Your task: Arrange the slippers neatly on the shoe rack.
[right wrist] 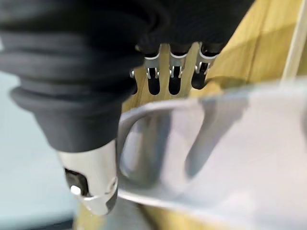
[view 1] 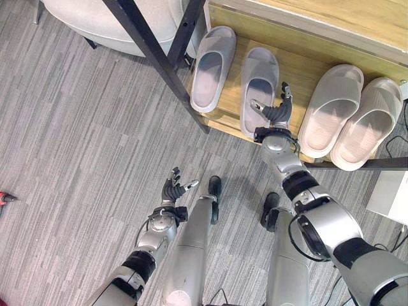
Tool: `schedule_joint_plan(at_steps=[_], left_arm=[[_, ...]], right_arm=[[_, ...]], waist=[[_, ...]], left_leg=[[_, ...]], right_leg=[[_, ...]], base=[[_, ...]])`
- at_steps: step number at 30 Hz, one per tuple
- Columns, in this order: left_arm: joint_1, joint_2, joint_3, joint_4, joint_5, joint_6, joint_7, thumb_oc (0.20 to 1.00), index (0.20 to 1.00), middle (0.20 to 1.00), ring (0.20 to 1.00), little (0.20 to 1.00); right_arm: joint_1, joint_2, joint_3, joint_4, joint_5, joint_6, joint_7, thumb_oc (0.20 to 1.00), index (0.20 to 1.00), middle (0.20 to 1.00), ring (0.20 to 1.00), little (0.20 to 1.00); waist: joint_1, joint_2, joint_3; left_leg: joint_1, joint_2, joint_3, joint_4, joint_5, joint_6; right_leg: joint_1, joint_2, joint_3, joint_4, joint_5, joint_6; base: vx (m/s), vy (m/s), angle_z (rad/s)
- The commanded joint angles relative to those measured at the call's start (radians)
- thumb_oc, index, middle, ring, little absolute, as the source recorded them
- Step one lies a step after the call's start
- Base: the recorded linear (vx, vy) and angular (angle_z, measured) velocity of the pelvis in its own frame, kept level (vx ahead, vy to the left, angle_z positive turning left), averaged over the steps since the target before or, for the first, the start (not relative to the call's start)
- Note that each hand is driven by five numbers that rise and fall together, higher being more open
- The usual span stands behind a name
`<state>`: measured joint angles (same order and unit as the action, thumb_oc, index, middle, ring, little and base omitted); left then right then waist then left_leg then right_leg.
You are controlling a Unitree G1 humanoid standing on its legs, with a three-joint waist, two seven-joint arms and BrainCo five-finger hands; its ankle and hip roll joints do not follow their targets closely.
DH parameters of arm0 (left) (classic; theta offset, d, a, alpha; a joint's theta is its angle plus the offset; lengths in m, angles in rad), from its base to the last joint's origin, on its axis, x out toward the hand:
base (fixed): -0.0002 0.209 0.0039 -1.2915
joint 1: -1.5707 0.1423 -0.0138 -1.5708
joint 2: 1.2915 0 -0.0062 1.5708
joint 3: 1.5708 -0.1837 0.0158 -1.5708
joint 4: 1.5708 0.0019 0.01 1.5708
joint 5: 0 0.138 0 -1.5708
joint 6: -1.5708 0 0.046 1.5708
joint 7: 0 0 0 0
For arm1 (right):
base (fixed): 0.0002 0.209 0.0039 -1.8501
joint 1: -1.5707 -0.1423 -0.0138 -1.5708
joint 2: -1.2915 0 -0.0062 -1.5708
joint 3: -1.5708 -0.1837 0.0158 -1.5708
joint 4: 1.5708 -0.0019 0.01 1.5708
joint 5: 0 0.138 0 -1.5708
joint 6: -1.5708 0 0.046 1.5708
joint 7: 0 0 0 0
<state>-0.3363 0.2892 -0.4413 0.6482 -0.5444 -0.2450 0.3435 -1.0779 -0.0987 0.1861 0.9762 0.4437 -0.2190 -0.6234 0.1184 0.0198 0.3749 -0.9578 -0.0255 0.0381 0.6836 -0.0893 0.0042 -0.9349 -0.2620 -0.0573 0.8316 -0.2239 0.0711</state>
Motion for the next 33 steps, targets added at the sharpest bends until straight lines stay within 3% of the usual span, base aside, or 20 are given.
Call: schedule_joint_plan(at_steps=[1,7,12,21,26,27,28,29,33], left_arm=[[-0.067,-0.003,-0.045,0.03,-0.038,-0.04,0.021,1.0,1.0,1.0,1.0,1.0],[-0.209,-0.047,-0.06,0.115,-0.097,-0.027,0.043,1.0,1.0,1.0,1.0,1.0],[-0.287,-0.074,-0.05,0.165,-0.119,-0.018,0.055,1.0,1.0,1.0,1.0,1.0],[-0.364,-0.109,-0.049,0.269,-0.127,-0.022,0.07,1.0,1.0,1.0,1.0,1.0],[-0.392,-0.134,-0.033,0.349,-0.114,-0.009,0.073,1.0,1.0,1.0,1.0,1.0],[-0.388,-0.133,-0.028,0.351,-0.109,-0.008,0.072,1.0,1.0,1.0,1.0,1.0],[-0.386,-0.134,-0.027,0.352,-0.109,-0.008,0.072,1.0,1.0,1.0,1.0,1.0],[-0.356,-0.133,-0.019,0.344,-0.098,-0.004,0.06,1.0,1.0,1.0,1.0,1.0],[-0.264,-0.122,0.009,0.345,-0.071,0.006,0.018,1.0,1.0,1.0,1.0,1.0]], right_arm=[[-0.073,0.09,-0.007,0.046,0.241,-0.112,0.061,1.0,1.0,1.0,1.0,1.0],[-0.141,0.203,-0.05,0.077,0.575,-0.179,0.131,1.0,1.0,1.0,1.0,1.0],[-0.165,0.221,-0.028,0.079,0.599,-0.169,0.147,1.0,1.0,1.0,1.0,1.0],[-0.118,0.194,0.015,0.088,0.509,-0.132,0.14,1.0,1.0,1.0,1.0,1.0],[0.058,0.159,0.108,0.001,0.348,-0.071,0.14,1.0,1.0,1.0,1.0,1.0],[0.101,0.145,0.135,-0.037,0.307,-0.059,0.147,1.0,1.0,1.0,1.0,1.0],[0.105,0.146,0.136,-0.038,0.307,-0.058,0.146,1.0,1.0,1.0,1.0,1.0],[0.178,0.129,0.171,-0.085,0.263,-0.039,0.18,1.0,1.0,1.0,1.0,1.0],[0.311,0.087,0.244,-0.11,0.206,-0.001,0.288,1.0,1.0,1.0,1.0,1.0]], waist=[[0.034,0.034,0.011],[0.036,0.035,0.012],[0.032,0.036,0.015],[0.008,0.016,0.01],[-0.036,-0.01,0.012],[-0.044,-0.014,0.01],[-0.045,-0.014,0.009],[-0.053,-0.018,0.005],[-0.062,-0.02,-0.01]], left_leg=[[0.028,0.003,-0.076,0.011,-0.102,-0.011],[0.022,0.0,-0.076,0.028,-0.109,-0.013],[0.017,0.0,-0.075,0.033,-0.106,-0.014],[0.059,0.006,-0.07,0.005,-0.097,-0.016],[0.189,0.017,-0.06,-0.103,-0.067,-0.028],[0.207,0.018,-0.056,-0.143,-0.024,-0.027],[0.222,0.019,-0.059,-0.137,-0.055,-0.031],[0.263,0.02,-0.054,-0.193,-0.007,-0.032],[0.37,0.027,-0.053,-0.291,0.024,-0.043]], right_leg=[[0.063,-0.019,0.012,-0.099,-0.013,0.034],[0.055,-0.014,0.017,-0.086,-0.021,0.029],[0.048,-0.014,0.016,-0.079,-0.018,0.027],[0.082,-0.008,0.02,-0.108,-0.004,0.029],[0.227,0.007,0.006,-0.232,0.04,0.036],[0.246,0.007,-0.001,-0.275,0.085,0.034],[0.261,0.008,0.0,-0.268,0.057,0.039],[0.309,0.012,-0.012,-0.337,0.107,0.039],[0.423,0.014,-0.036,-0.436,0.14,0.047]], base=[[0.0,0.0,0.0],[0.0,0.0,0.0],[0.0,0.0,0.0],[0.0,0.0,0.0],[-0.01,-0.017,-0.02],[0.01,-0.012,-0.08],[-0.05,-0.004,-0.15],[0.02,-0.016,-0.16],[0.07,-0.034,-0.13]])
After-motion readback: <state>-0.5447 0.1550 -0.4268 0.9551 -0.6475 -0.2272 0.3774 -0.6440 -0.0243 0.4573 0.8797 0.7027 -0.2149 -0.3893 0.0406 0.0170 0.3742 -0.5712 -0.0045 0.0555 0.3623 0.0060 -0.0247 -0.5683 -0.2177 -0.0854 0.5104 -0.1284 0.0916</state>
